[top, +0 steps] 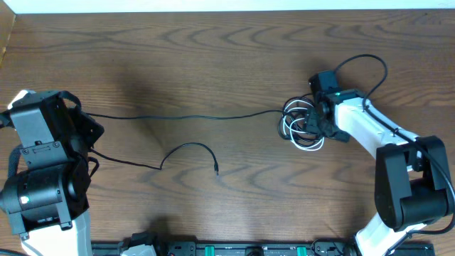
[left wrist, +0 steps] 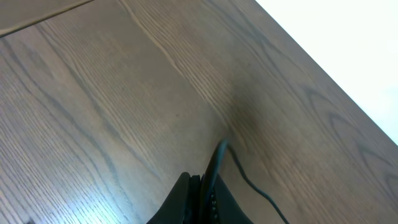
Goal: Untangle cables
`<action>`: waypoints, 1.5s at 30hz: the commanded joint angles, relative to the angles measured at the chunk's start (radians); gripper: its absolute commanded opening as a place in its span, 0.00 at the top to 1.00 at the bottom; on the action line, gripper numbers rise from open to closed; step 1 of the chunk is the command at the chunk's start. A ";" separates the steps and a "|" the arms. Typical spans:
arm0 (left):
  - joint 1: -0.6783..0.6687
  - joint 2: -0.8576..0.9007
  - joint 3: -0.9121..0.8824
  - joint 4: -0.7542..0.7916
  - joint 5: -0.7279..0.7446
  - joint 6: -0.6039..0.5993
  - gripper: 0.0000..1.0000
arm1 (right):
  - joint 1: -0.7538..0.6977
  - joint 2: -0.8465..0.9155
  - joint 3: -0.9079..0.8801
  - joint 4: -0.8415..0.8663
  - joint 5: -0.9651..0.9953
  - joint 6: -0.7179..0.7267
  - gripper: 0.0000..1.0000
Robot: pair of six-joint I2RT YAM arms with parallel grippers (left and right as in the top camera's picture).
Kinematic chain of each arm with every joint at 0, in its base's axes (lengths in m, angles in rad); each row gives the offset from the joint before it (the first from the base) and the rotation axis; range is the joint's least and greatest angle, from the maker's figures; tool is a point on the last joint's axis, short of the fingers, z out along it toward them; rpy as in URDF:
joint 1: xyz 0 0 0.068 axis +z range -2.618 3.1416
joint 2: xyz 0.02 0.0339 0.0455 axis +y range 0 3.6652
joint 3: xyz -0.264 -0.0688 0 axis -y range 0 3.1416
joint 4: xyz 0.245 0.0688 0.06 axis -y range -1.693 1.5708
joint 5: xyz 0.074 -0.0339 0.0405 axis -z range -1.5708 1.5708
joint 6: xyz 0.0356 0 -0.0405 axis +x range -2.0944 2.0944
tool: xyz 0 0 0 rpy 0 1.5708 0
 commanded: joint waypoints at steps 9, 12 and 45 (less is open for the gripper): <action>0.006 0.005 0.026 -0.003 -0.002 -0.010 0.93 | -0.179 -0.002 0.214 -0.304 0.114 0.104 0.29; 0.006 0.006 0.026 -0.005 -0.002 -0.010 0.92 | -0.198 -0.002 0.380 -0.439 0.147 0.084 0.28; 0.006 0.006 0.024 -0.007 0.040 -0.010 0.93 | 0.055 -0.002 0.465 -0.368 -0.437 -0.274 0.35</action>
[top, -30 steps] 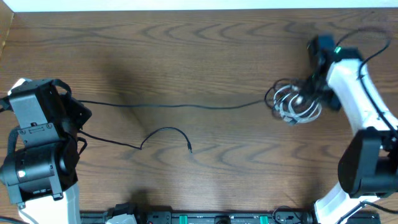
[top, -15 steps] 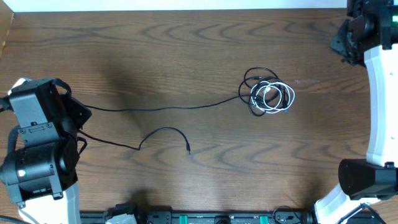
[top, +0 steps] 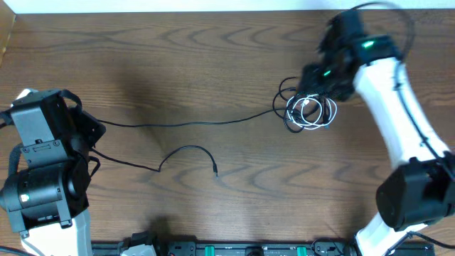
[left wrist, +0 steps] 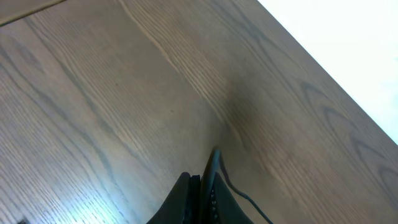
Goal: Untangle cables
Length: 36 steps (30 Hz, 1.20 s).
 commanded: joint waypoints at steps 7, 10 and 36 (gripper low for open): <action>0.006 0.007 0.019 -0.003 0.017 -0.009 0.93 | 0.189 0.000 -0.264 0.237 0.071 -0.027 0.41; 0.006 0.013 0.019 -0.004 0.017 -0.009 0.92 | 0.228 0.000 -0.319 0.283 0.217 0.005 0.46; 0.006 0.020 0.018 -0.003 0.089 -0.005 0.92 | 0.235 0.026 -0.459 0.538 0.320 0.045 0.56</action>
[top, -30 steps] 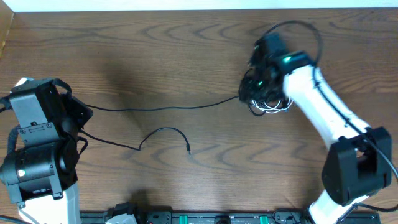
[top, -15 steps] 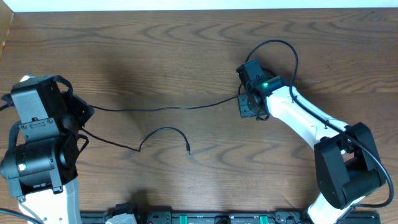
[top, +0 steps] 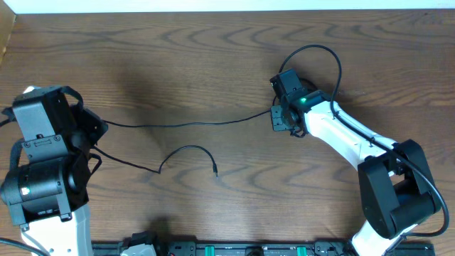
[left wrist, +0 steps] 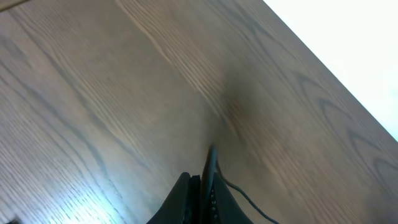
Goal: Untangle cables
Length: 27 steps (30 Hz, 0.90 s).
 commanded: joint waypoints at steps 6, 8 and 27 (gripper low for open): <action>0.006 0.000 0.018 -0.003 0.107 0.014 0.93 | -0.002 0.085 -0.008 0.031 0.019 0.014 0.57; 0.006 0.000 0.018 -0.003 0.113 0.026 0.93 | -0.002 0.099 -0.008 0.039 0.019 0.014 0.61; 0.006 0.052 0.012 -0.004 0.113 0.036 0.93 | -0.026 0.001 0.538 -0.439 0.302 0.014 0.99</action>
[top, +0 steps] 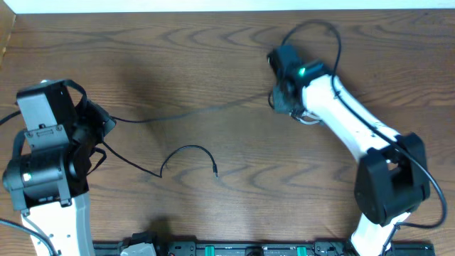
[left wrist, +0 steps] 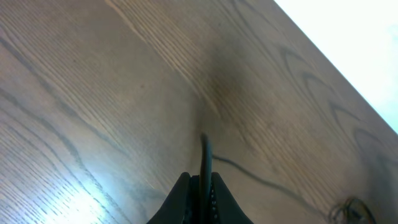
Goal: Untangle cables
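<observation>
A thin black cable (top: 185,112) stretches across the brown table from my left gripper (top: 106,126) to my right gripper (top: 283,99). The left wrist view shows my left gripper (left wrist: 200,180) shut on this cable (left wrist: 204,149), which stands up between the jaws. The cable's loose tail curves over the table to a small plug (top: 215,169). My right gripper sits over the tangle of black and white loops (top: 307,118) and hides most of it. The stretched cable leads straight into it. A dark bit of the tangle (left wrist: 351,208) shows far off.
The far table edge (top: 213,10) borders a white floor. A rail of equipment (top: 234,249) lines the near edge. The base of the right arm (top: 387,192) stands at the lower right, and the left arm's body (top: 46,171) at the lower left.
My right gripper moved toward the far edge, from about mid-table depth, and the tangle went with it. The black cable now runs straighter and slanted up to it. My left gripper shifted slightly right, still holding.
First my right gripper was on the tangle at the right while my left held the black cable's end. Then the right arm was raised with the loops hanging below it. Then it was lower and further left, and now nearer the far edge with the cable drawn tighter.
</observation>
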`<action>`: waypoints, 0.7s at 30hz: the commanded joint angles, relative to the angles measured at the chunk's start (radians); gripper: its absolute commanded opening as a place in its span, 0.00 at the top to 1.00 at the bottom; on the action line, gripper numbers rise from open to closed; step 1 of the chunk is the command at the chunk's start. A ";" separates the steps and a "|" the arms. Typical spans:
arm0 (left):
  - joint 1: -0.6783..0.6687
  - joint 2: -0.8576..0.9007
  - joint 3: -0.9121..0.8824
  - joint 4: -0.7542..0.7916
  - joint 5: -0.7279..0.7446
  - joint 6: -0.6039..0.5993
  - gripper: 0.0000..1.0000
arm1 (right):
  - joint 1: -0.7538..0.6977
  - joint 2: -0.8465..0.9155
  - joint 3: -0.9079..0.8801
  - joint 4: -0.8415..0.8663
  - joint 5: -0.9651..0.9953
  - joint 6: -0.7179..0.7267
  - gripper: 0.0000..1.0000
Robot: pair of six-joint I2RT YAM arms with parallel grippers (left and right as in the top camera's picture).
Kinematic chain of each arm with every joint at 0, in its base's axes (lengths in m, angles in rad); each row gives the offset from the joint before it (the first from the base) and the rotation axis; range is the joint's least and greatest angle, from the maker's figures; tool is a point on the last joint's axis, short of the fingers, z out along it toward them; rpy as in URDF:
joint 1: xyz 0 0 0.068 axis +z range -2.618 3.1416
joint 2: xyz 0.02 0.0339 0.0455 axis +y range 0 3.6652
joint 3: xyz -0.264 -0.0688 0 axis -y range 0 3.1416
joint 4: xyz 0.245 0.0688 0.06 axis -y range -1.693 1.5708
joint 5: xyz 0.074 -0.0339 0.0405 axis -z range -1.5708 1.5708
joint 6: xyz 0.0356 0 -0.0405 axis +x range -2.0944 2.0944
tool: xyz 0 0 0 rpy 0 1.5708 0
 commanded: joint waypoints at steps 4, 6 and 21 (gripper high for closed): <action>0.006 0.006 0.012 -0.004 -0.002 0.018 0.93 | -0.005 -0.102 0.322 -0.182 0.316 0.003 0.99; 0.006 0.006 0.012 -0.004 -0.002 0.018 0.93 | -0.005 -0.120 0.412 -0.225 0.328 0.003 0.99; 0.006 0.006 0.012 -0.011 -0.002 0.018 0.93 | -0.135 -0.220 0.621 -0.269 -0.262 -0.304 0.99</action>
